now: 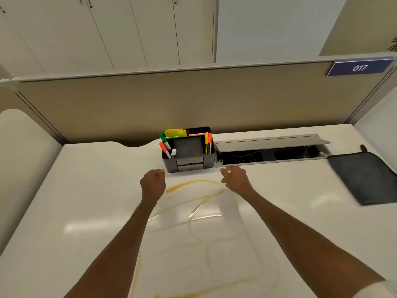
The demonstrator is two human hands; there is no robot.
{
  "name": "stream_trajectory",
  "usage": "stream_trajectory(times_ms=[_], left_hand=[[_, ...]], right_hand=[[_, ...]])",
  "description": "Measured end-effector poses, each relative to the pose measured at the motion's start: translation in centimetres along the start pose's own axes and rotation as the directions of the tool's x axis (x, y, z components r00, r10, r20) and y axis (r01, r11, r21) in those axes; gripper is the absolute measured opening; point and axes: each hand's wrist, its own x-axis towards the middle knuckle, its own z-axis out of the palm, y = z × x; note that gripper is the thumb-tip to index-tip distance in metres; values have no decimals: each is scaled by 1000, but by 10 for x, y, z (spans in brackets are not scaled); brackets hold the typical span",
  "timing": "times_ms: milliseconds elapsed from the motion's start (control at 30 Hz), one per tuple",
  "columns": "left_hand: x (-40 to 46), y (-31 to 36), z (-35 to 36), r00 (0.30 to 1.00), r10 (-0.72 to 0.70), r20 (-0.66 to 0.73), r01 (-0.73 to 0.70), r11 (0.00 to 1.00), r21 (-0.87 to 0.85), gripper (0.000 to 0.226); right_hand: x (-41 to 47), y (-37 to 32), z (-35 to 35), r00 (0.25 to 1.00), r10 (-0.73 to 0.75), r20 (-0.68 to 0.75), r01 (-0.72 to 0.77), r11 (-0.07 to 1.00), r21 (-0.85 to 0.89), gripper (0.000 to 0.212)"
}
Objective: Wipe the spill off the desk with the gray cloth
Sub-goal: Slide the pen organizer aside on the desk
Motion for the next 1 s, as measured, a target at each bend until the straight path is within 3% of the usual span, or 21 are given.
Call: stream_trajectory(times_ms=[100,267,733,1000], left_hand=[[22,9,5,995,-102,7,101,974,-201,27],[52,17,16,986,-158,53,165,966,-200,30],[83,16,15,964,-254,83,266,945,-191,17],[83,-3,-28,955,-292,49,294,923,-248,19]], right_hand=[[25,-15,9,993,115,-7,-109,961,255,43],[56,-39,17,992,121,39,-127,939,318,39],[88,-47,42,976,171,-132,-134,960,246,30],[79,-69,74,995,71,-69,-55,977,208,33]])
